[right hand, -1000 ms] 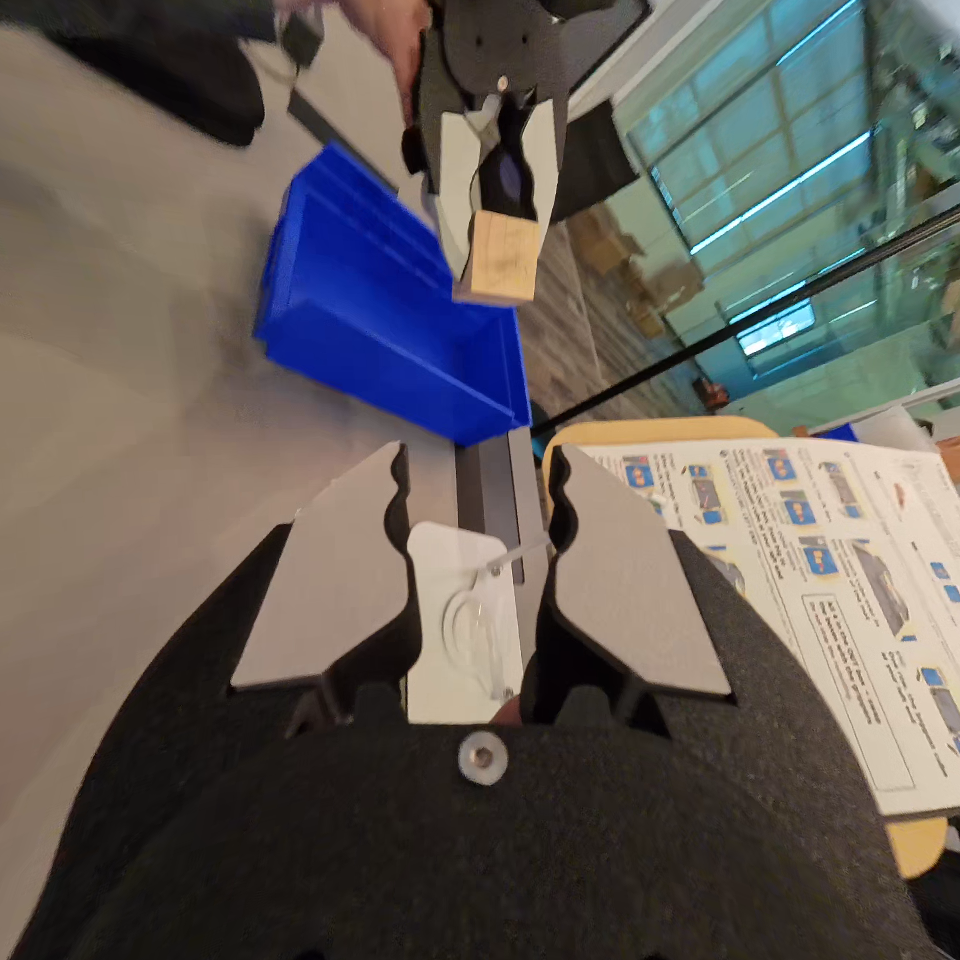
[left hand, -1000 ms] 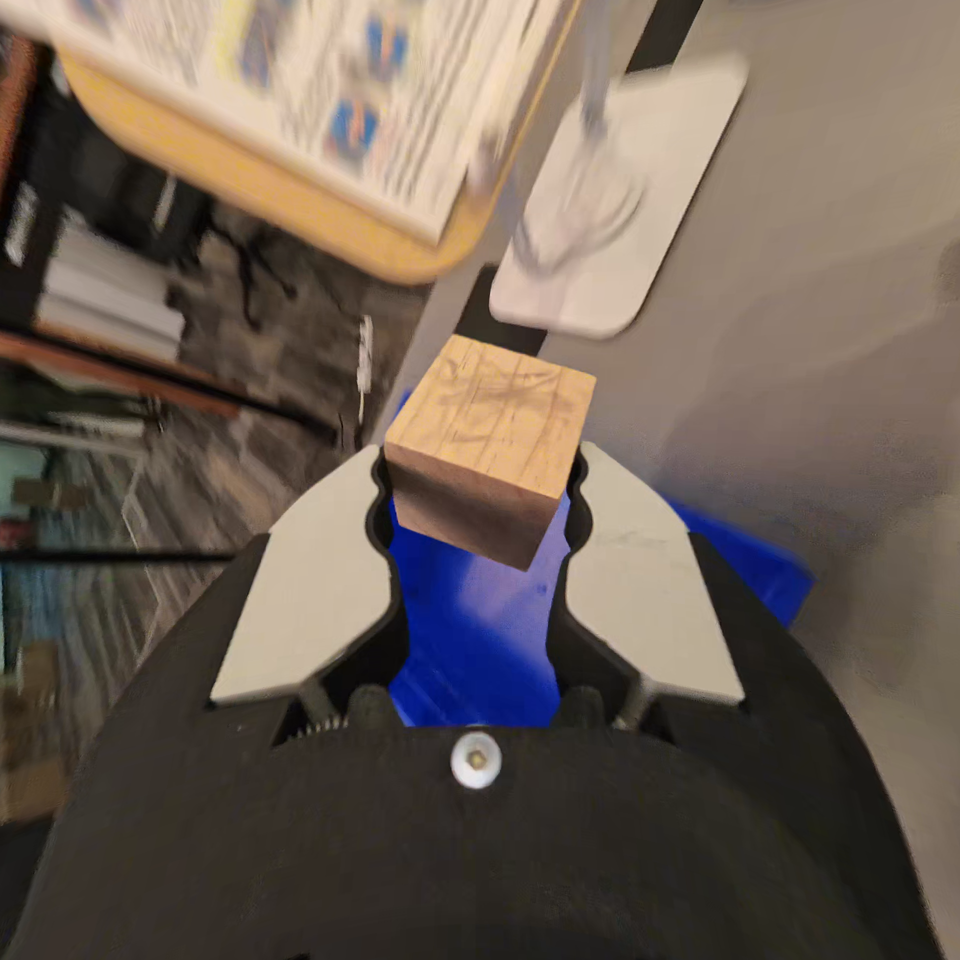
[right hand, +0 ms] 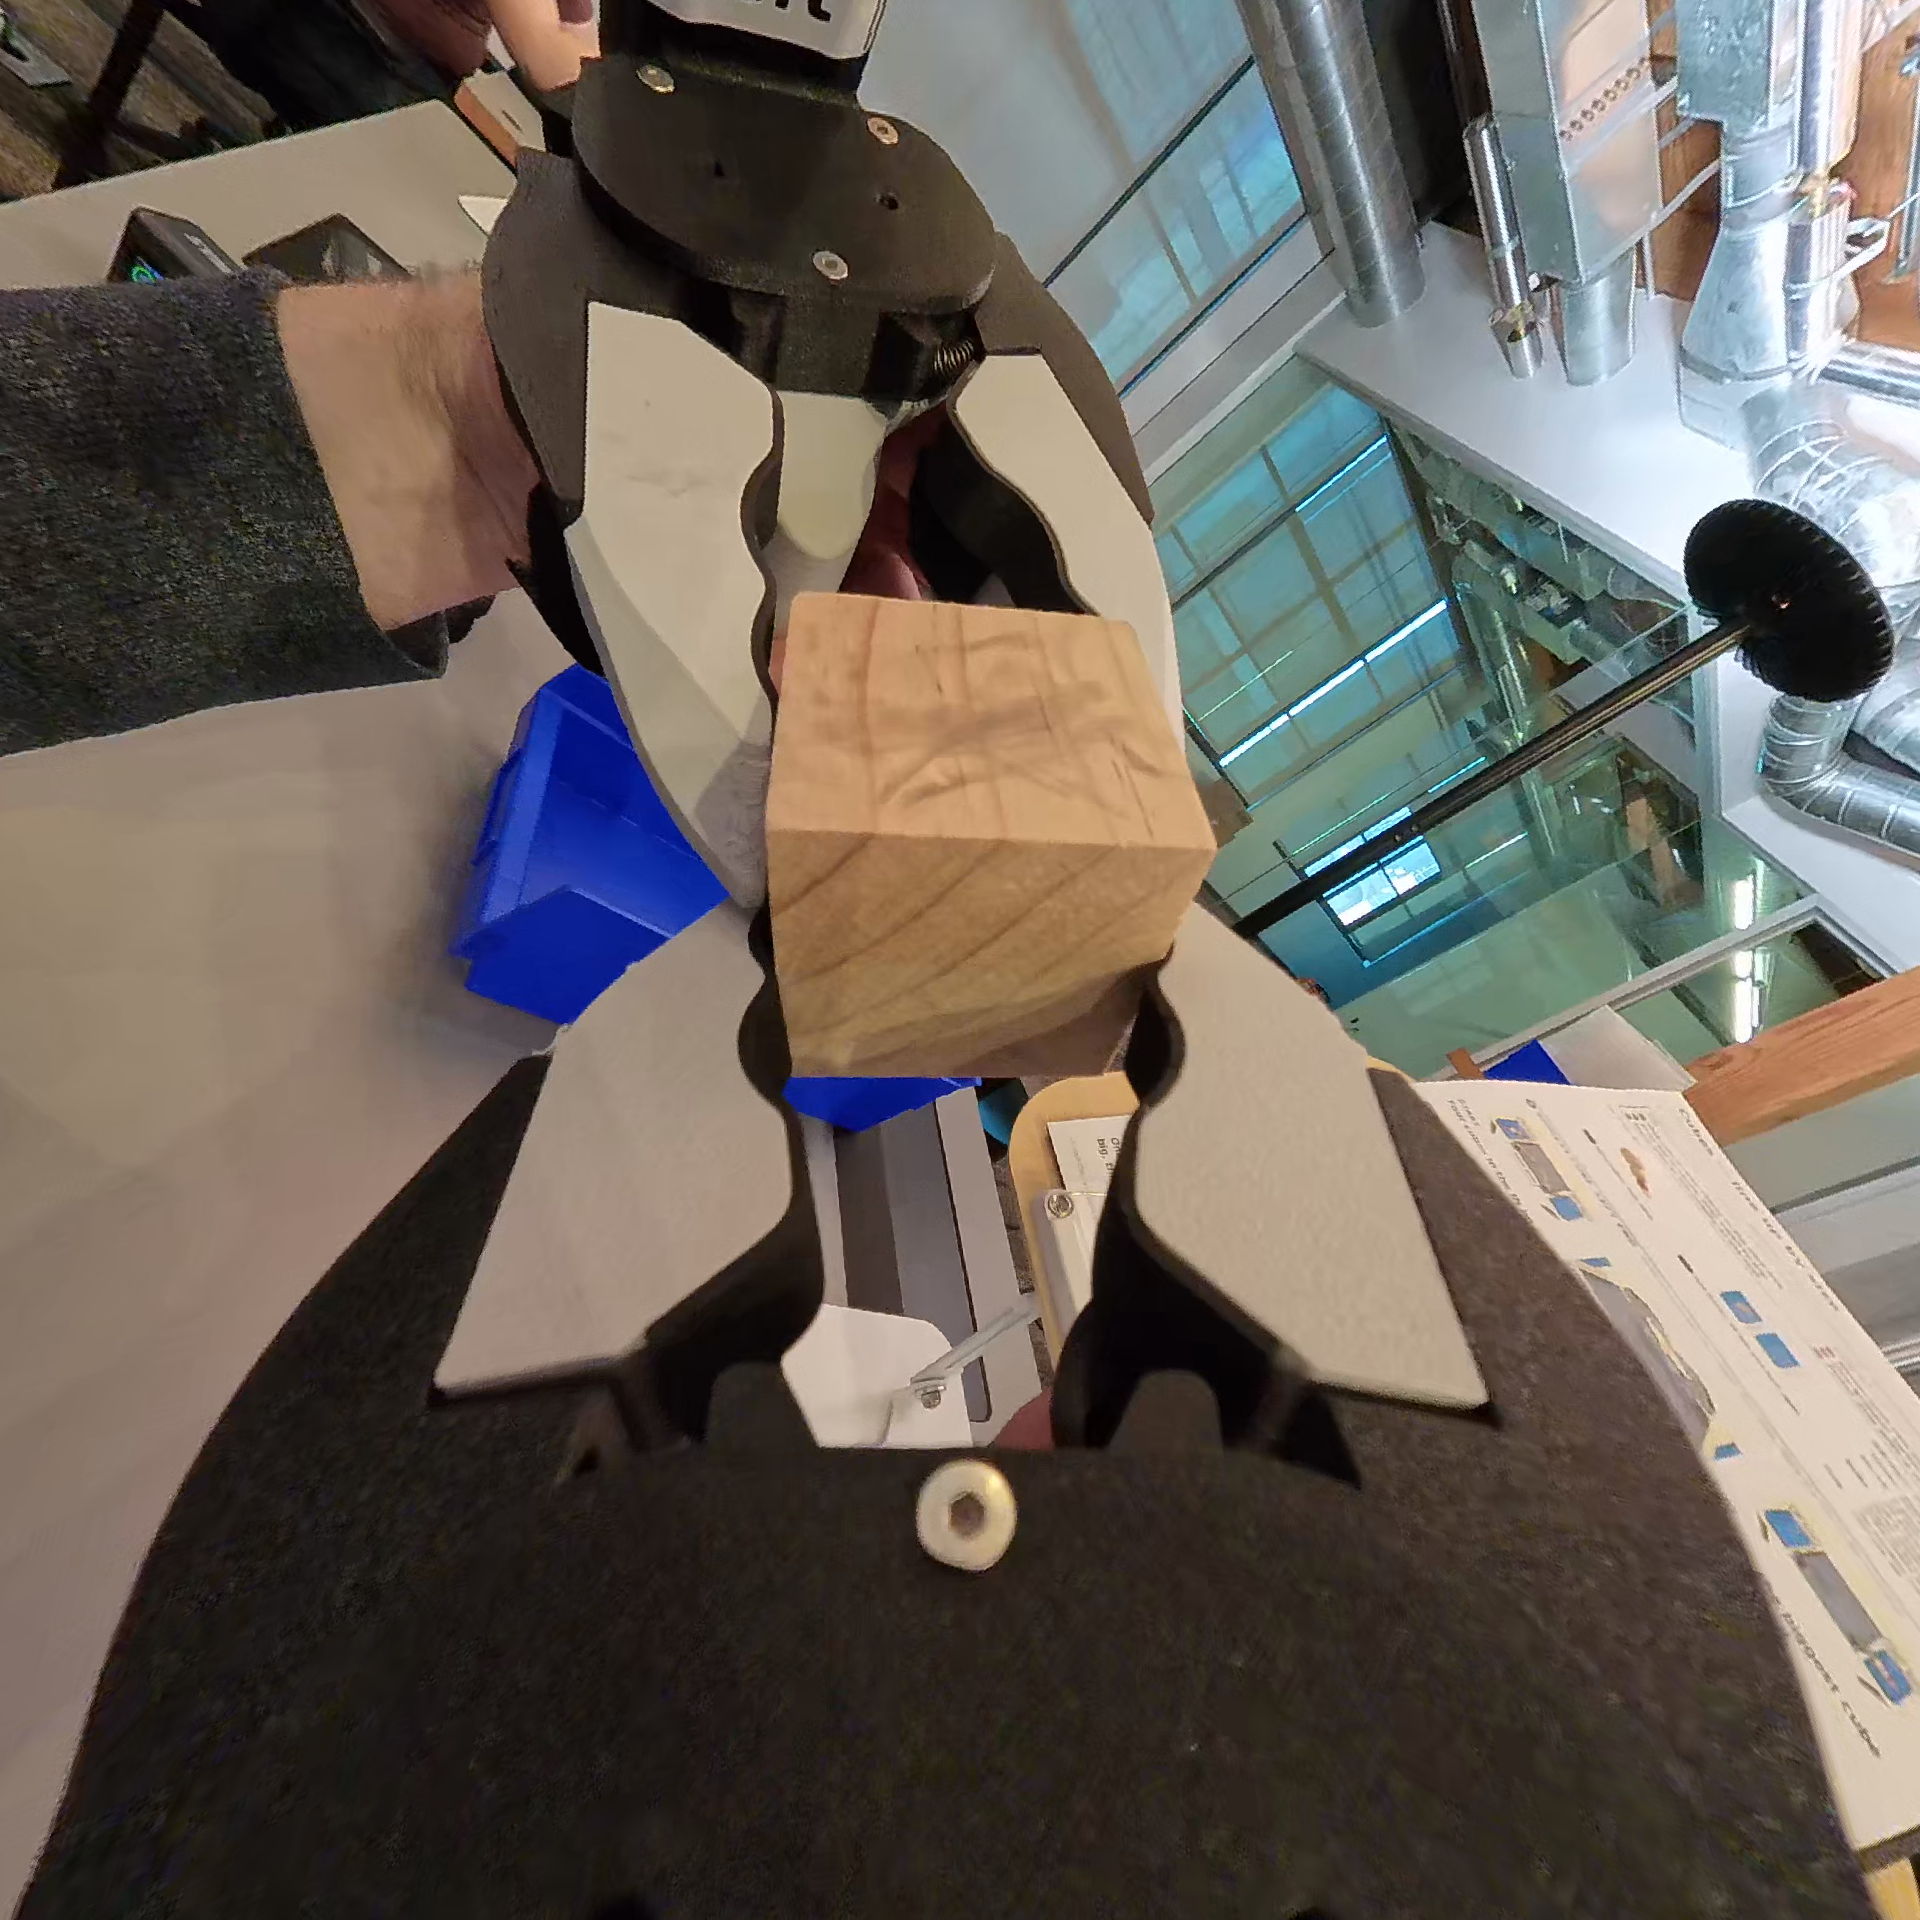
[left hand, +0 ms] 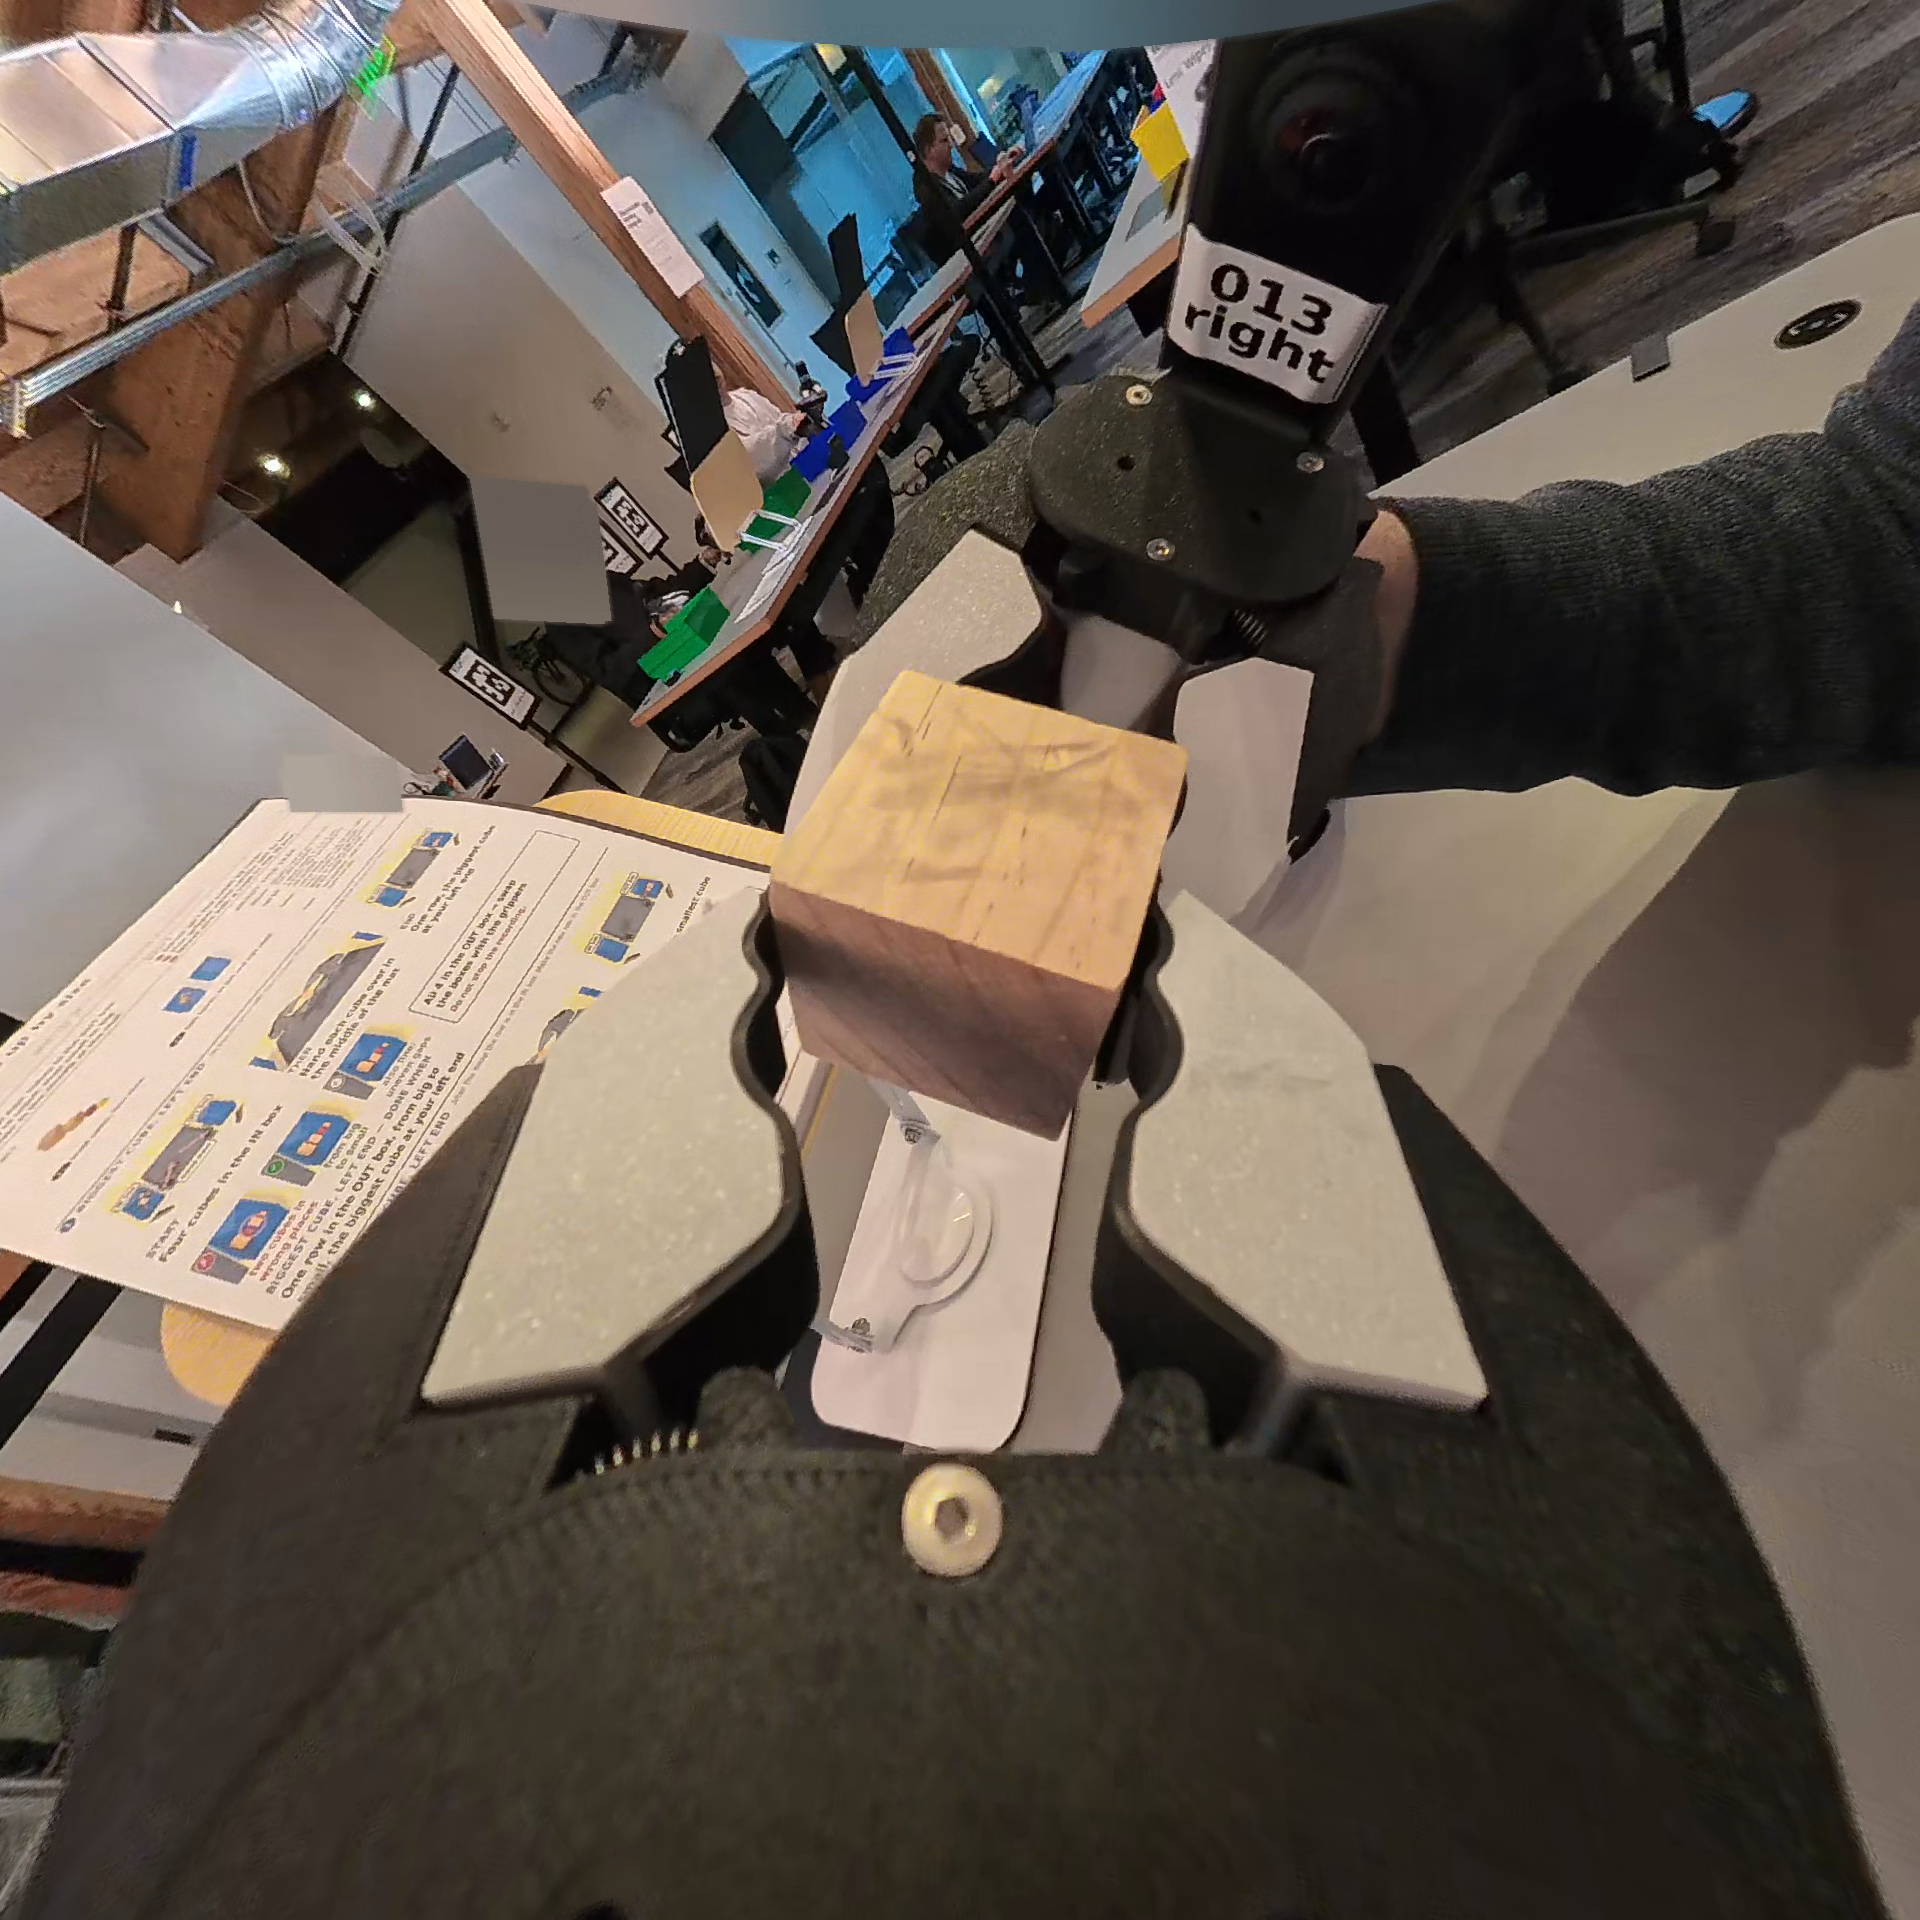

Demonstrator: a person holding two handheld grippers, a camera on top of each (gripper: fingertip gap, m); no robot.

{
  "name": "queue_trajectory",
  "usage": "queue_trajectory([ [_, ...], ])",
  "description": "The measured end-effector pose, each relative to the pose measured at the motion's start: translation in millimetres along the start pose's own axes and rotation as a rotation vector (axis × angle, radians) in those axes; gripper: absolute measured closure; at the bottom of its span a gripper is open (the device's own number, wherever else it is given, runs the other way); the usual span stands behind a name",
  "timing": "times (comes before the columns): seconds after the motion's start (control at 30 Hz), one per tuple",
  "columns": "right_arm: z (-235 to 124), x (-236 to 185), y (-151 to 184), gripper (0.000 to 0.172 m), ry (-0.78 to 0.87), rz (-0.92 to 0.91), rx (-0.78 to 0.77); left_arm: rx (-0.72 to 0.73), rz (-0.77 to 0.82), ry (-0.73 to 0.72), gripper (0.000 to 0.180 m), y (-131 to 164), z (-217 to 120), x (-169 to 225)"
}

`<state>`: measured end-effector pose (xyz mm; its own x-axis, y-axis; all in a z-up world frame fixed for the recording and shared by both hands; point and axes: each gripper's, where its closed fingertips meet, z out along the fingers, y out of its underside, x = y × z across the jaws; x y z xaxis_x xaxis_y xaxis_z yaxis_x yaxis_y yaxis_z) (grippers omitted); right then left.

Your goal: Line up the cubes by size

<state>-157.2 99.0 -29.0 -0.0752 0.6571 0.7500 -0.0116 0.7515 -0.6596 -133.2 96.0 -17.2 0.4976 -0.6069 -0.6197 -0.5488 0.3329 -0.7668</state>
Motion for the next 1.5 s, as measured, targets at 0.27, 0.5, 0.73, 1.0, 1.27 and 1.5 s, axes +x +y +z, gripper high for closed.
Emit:
queue_trajectory([
  [0.27, -7, 7, -1, 0.109, 0.011, 0.027, 0.007, 0.042, 0.013, -0.088, 0.117, -12, -18, -12],
  [0.5, -32, 30, 15, 0.110, 0.079, -0.009, -0.086, 0.095, 0.046, -0.243, 0.180, -21, -49, -34],
  [0.73, -87, 68, 32, 0.110, 0.217, -0.023, -0.193, 0.117, 0.093, -0.337, 0.180, -29, -79, -43],
  [1.0, -193, 88, 97, 0.111, 0.307, -0.048, -0.551, 0.077, 0.099, -0.373, 0.180, -19, -81, -51],
  [1.27, -319, 101, 217, 0.111, 0.164, -0.072, -1.155, 0.046, 0.109, -0.369, 0.180, -15, -73, -51],
  [1.5, -378, 64, 312, 0.111, -0.142, 0.062, -1.404, 0.013, 0.123, -0.357, 0.180, -12, -68, -48],
])
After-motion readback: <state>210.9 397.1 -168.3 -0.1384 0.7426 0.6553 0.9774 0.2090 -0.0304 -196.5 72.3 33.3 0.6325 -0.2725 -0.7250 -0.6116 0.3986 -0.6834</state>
